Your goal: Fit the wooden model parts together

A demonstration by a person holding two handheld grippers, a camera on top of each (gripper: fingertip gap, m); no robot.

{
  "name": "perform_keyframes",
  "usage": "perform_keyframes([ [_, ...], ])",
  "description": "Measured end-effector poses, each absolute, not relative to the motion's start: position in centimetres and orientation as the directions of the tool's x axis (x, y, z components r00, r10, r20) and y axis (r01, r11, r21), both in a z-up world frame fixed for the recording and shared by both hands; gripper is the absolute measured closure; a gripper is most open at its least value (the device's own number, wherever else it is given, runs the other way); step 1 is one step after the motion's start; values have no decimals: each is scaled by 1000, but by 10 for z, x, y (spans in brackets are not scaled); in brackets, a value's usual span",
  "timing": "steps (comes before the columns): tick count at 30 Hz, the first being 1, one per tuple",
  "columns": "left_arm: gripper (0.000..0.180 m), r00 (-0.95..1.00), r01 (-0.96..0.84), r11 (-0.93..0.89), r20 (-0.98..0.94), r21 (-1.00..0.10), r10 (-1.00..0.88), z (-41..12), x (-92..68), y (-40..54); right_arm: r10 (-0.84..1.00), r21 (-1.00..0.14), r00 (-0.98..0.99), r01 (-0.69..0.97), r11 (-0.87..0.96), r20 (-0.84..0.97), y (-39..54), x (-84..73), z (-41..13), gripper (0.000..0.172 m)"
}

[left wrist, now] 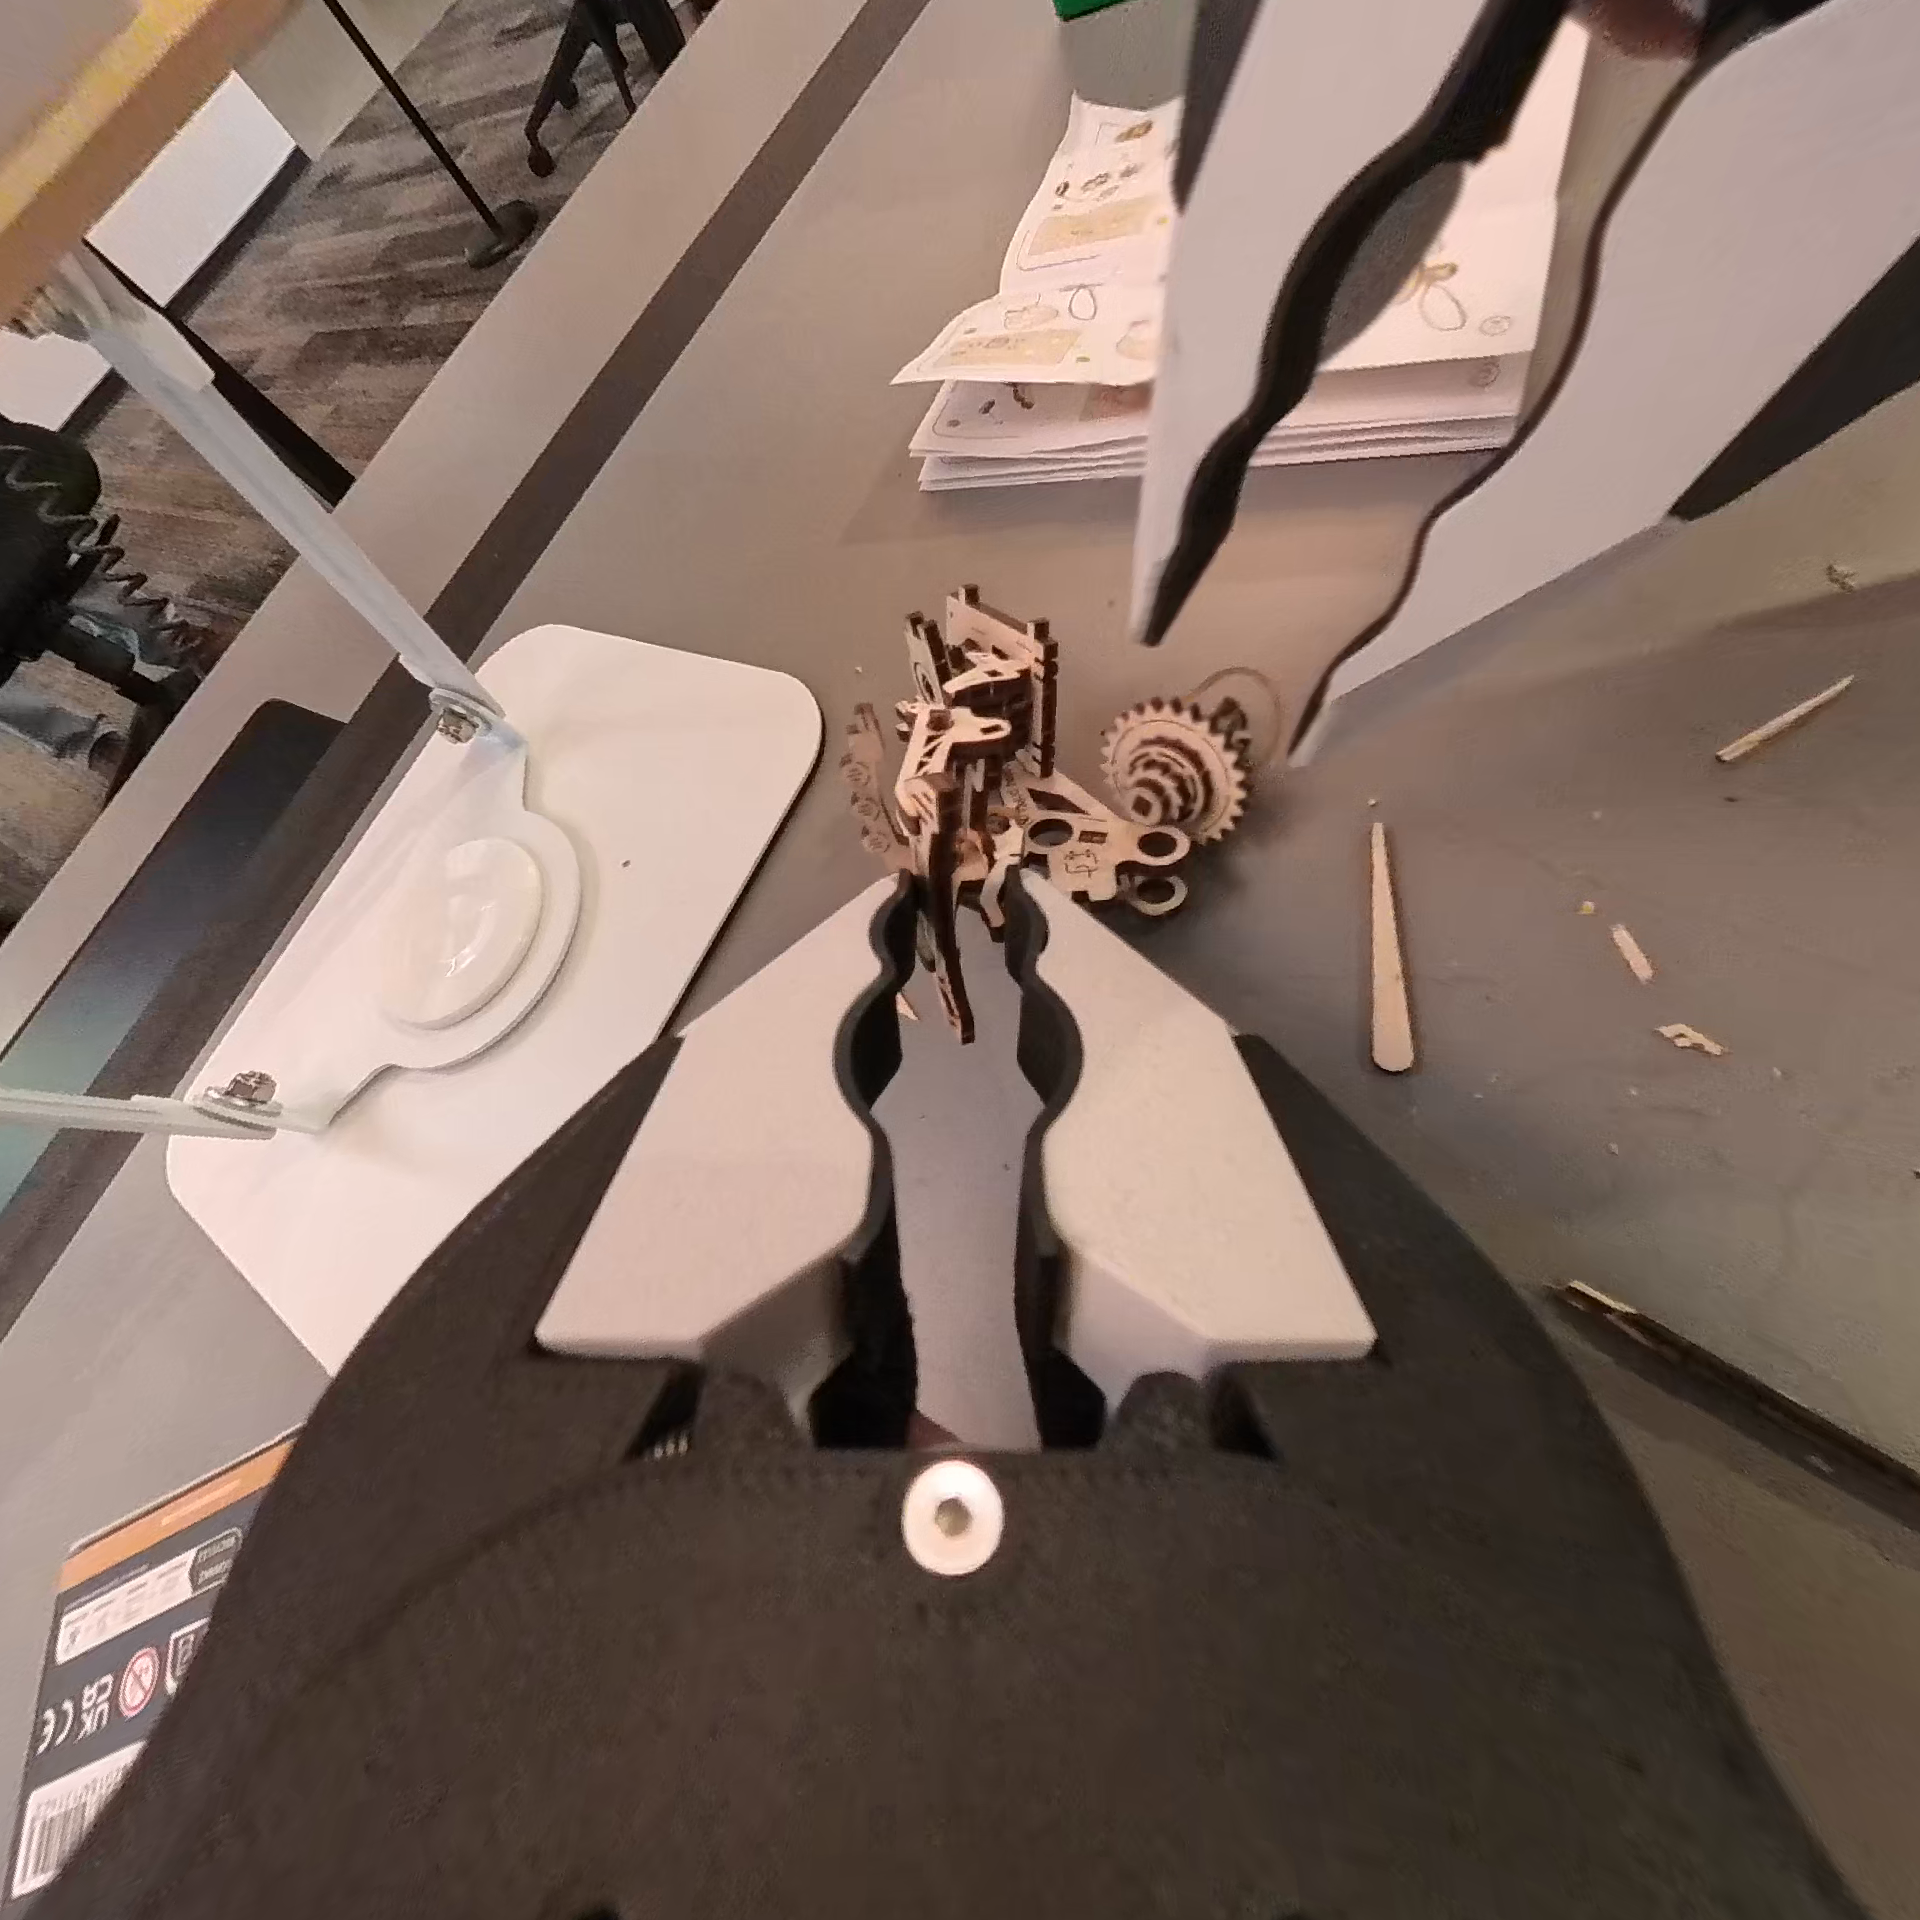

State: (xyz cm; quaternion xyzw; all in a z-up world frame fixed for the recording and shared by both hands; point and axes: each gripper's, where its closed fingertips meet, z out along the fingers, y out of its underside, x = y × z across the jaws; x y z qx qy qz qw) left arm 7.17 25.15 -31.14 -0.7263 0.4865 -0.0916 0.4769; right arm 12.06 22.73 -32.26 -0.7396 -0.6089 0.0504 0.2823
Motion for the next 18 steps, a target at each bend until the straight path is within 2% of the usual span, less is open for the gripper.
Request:
perform_keyframes([
  [2, 167, 511, -621, -70, -335, -781, -792, -311, 72, 252, 928, -484, 293, 862, -152, 231, 224, 128, -333, 138],
  [4, 167, 513, -622, -69, -338, -780, -789, -311, 71, 252, 926, -456, 287, 877, -151, 245, 223, 137, -344, 136],
  [7, 167, 524, -613, -77, -332, -786, -784, -311, 68, 254, 911, -478, 310, 865, -151, 273, 229, 137, -348, 137],
  [12, 167, 540, -590, -77, -321, -804, -778, -309, 64, 257, 908, -557, 338, 816, -152, 247, 238, 132, -349, 161],
  [18, 167, 549, -544, -72, -290, -836, -784, -306, 65, 258, 912, -608, 339, 782, -136, 232, 236, 131, -334, 162],
])
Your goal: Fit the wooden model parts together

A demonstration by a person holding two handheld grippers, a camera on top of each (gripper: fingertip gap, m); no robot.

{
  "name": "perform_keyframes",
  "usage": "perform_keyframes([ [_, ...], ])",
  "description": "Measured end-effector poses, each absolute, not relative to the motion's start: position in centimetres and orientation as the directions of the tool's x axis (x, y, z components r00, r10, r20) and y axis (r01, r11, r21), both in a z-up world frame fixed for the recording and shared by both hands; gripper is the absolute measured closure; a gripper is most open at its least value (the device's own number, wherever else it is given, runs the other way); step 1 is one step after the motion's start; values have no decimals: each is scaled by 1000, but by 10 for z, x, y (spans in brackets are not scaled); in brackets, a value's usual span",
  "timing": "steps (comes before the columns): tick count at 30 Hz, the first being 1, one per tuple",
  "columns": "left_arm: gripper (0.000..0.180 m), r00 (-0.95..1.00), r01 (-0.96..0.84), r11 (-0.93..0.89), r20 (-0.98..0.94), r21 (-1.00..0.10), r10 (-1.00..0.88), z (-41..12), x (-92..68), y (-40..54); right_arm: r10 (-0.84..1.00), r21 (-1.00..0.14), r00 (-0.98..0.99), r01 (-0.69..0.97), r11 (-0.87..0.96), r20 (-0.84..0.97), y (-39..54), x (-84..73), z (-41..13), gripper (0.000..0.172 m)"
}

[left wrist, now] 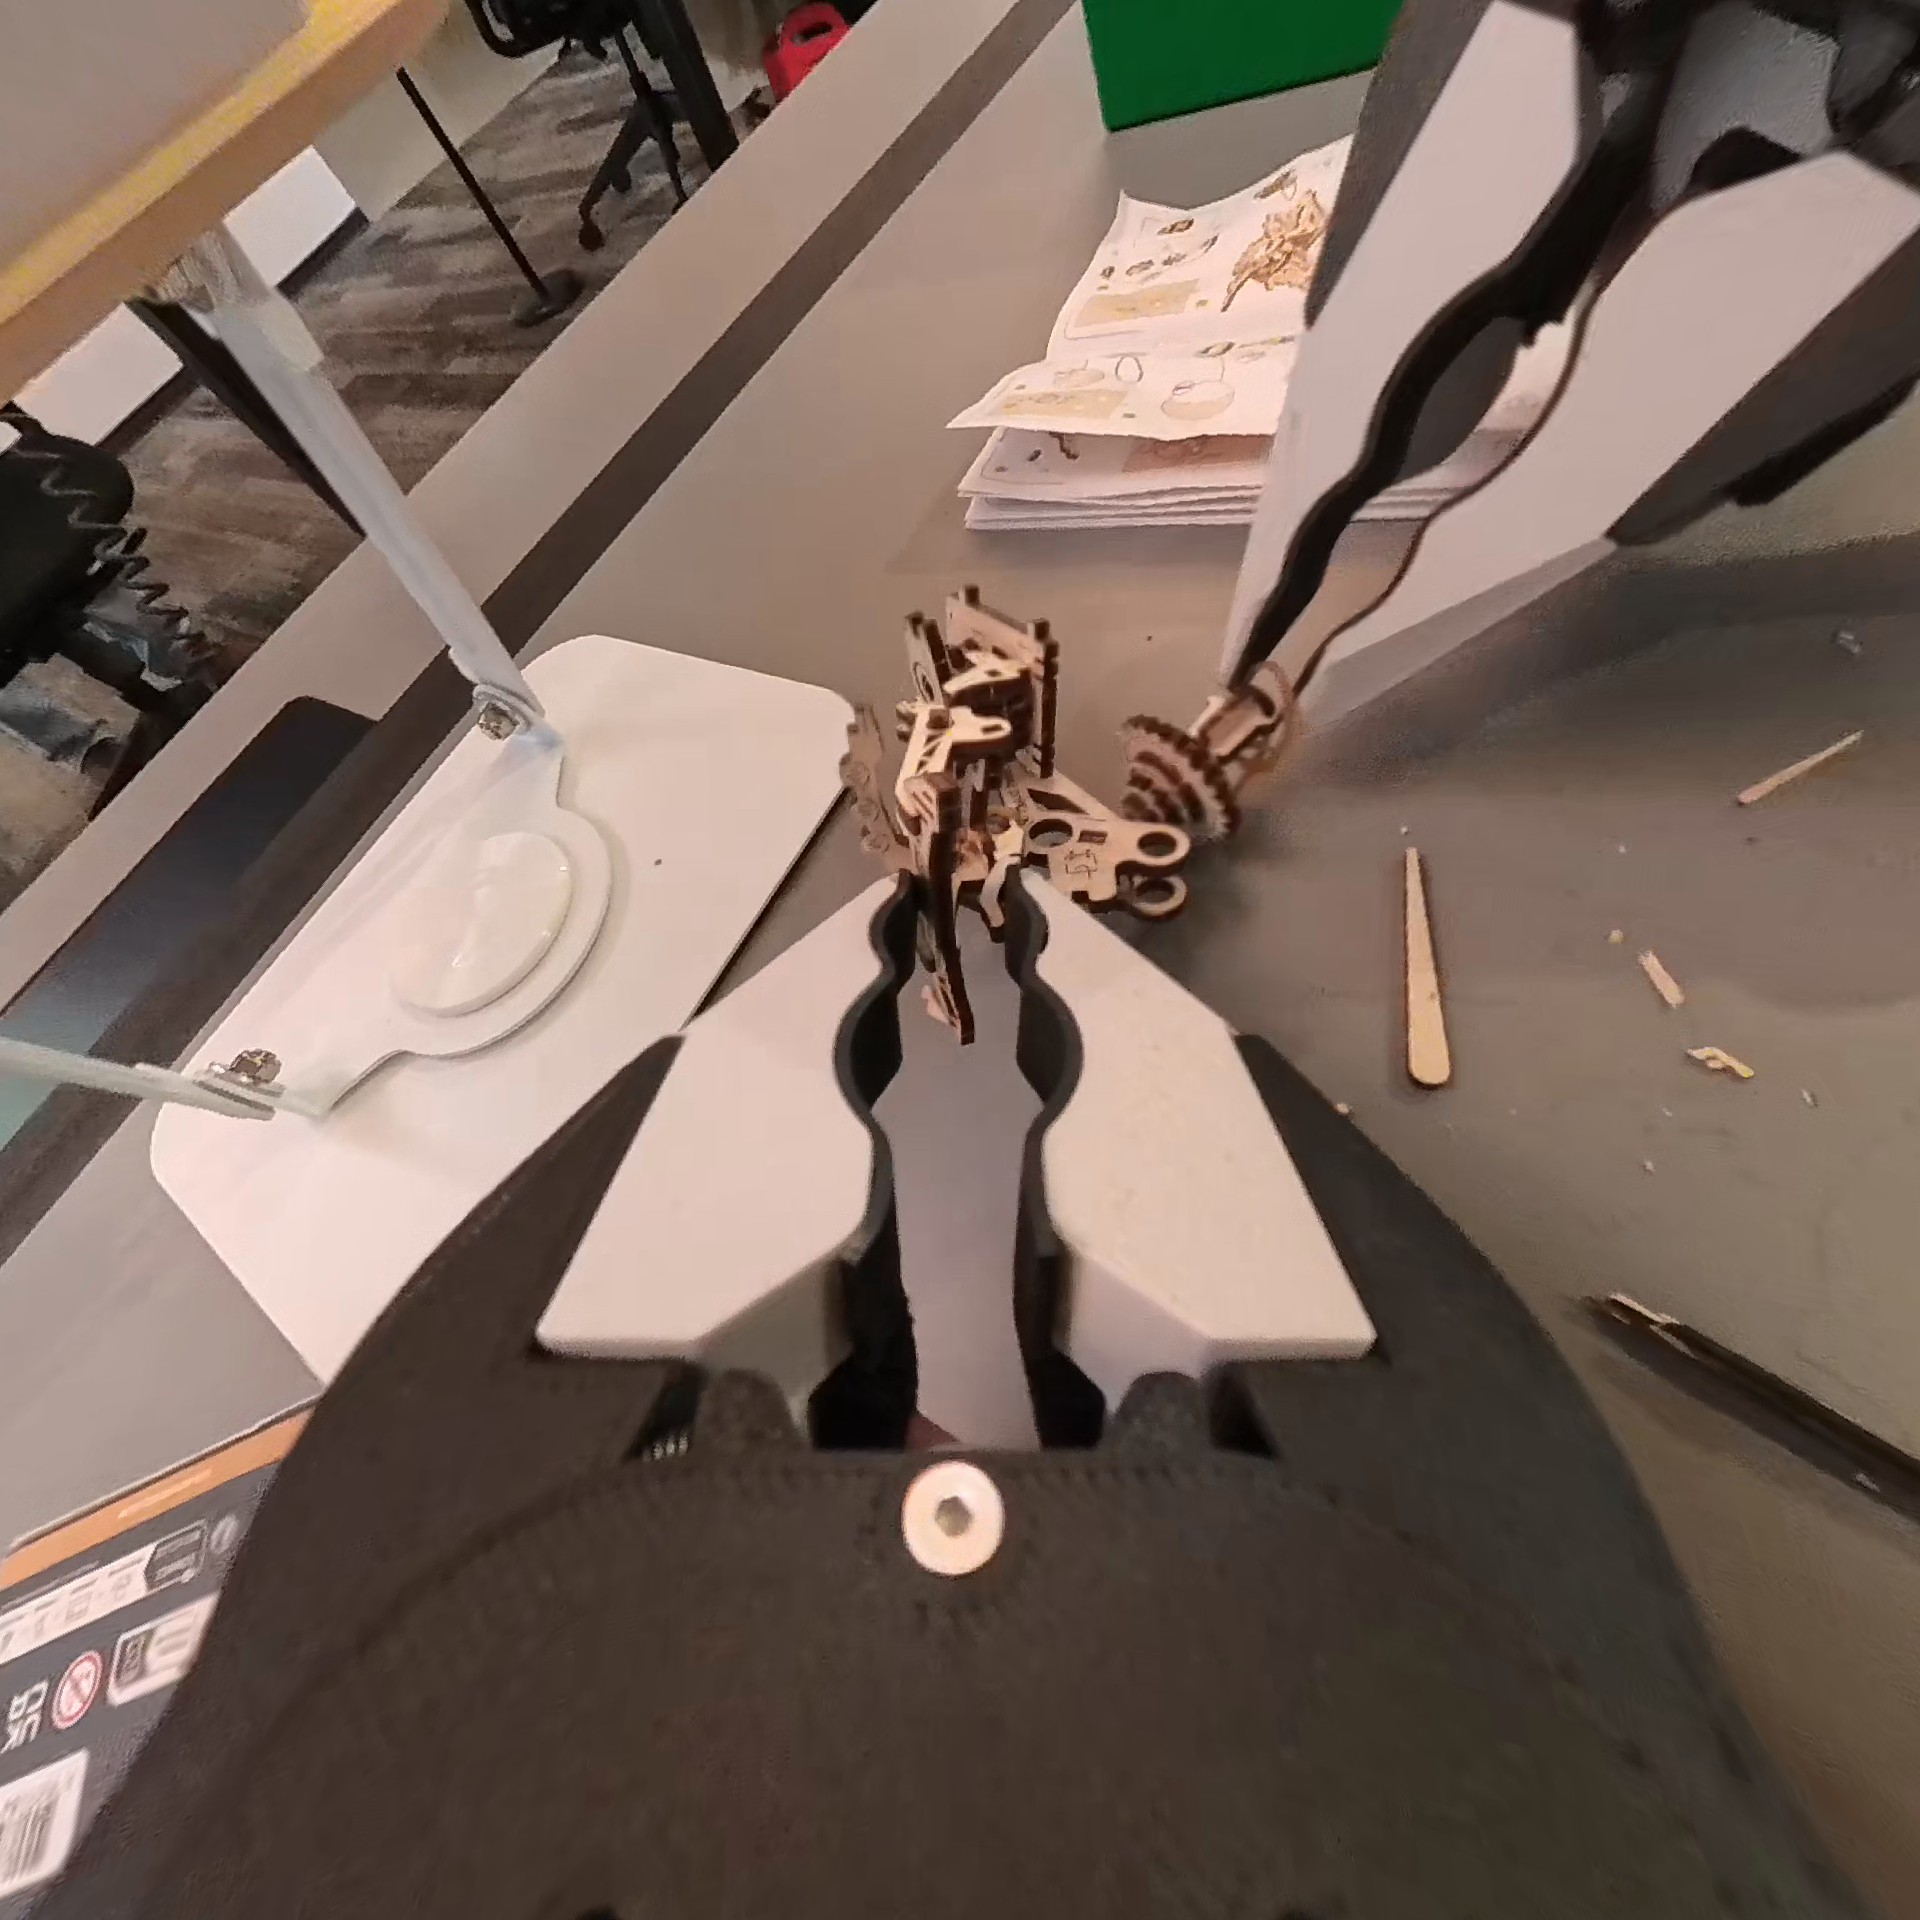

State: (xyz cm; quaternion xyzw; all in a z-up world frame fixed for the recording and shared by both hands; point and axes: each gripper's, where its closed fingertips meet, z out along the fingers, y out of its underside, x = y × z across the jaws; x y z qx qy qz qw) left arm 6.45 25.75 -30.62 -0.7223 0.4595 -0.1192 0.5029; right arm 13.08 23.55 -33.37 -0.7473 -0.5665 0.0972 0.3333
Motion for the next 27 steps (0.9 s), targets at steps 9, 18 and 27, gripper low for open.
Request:
perform_keyframes([
  [9, 167, 540, -536, -60, -288, -842, -791, -308, 65, 257, 911, -577, 293, 813, -78, 290, 239, 131, -316, 171],
  [18, 167, 544, -524, -81, -260, -848, -798, -311, 63, 257, 936, -637, 318, 756, -153, 153, 233, 131, -329, 142],
  [27, 167, 545, -525, -82, -260, -847, -797, -312, 63, 257, 960, -593, 210, 803, -60, 187, 223, 113, -325, 149],
])
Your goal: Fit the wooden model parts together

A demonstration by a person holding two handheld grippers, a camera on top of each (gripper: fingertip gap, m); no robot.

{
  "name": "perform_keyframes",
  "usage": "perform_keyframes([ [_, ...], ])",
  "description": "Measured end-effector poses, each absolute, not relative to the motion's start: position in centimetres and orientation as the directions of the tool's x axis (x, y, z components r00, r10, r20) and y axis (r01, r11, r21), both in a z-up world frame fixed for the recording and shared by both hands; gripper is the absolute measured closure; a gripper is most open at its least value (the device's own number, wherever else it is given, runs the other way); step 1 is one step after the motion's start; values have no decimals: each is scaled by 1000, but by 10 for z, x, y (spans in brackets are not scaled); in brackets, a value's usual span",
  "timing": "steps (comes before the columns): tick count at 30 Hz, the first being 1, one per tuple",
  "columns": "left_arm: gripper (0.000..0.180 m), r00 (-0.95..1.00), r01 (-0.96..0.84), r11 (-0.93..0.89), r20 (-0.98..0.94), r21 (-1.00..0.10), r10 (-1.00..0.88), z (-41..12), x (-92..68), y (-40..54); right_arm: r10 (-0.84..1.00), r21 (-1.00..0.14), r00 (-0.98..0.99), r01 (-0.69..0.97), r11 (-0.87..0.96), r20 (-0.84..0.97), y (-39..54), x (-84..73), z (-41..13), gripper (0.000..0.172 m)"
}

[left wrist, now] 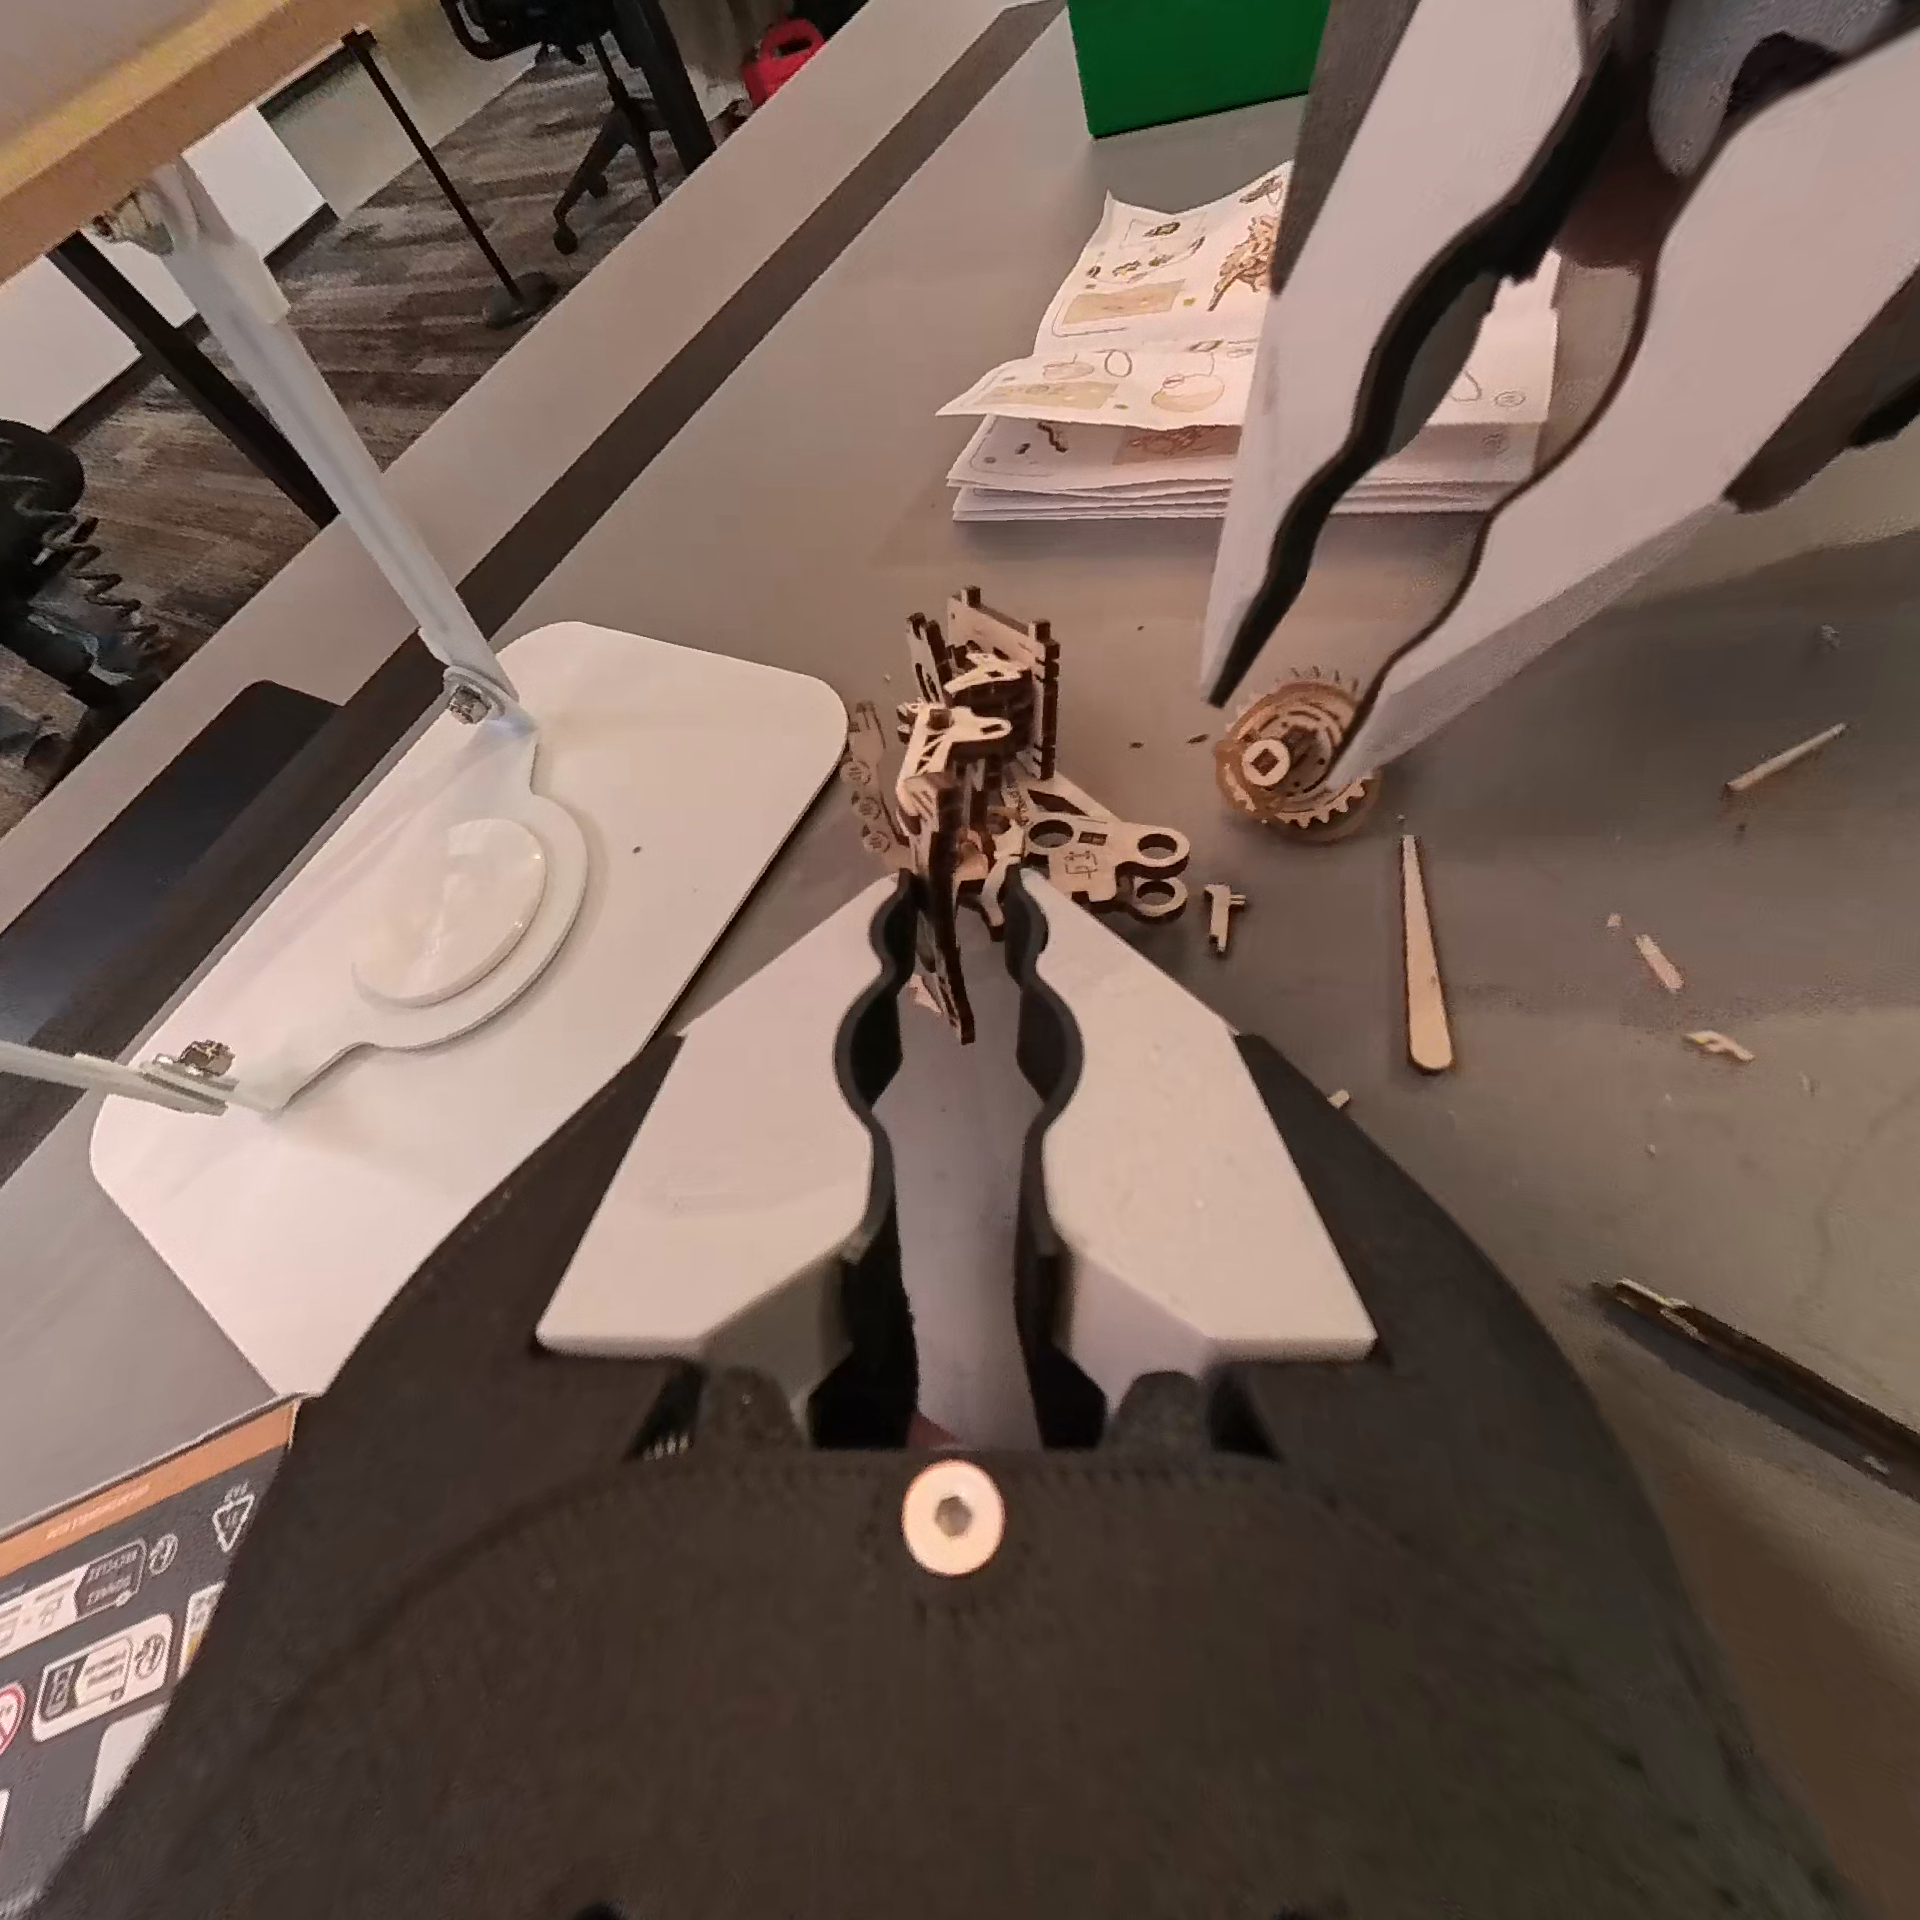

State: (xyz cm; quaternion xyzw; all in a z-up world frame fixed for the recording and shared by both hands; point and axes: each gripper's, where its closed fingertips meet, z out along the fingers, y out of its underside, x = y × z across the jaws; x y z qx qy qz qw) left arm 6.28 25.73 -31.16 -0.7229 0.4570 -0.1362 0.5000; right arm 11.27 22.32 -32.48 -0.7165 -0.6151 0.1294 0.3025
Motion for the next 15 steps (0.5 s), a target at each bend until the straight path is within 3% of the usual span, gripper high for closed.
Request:
perform_keyframes([
  [6, 167, 542, -528, -82, -261, -845, -798, -312, 63, 256, 943, -535, 197, 844, -25, 267, 232, 110, -337, 163],
  [15, 167, 548, -521, -116, -226, -846, -805, -315, 63, 256, 935, -859, 348, 454, -236, -72, 246, 93, -287, 164],
])
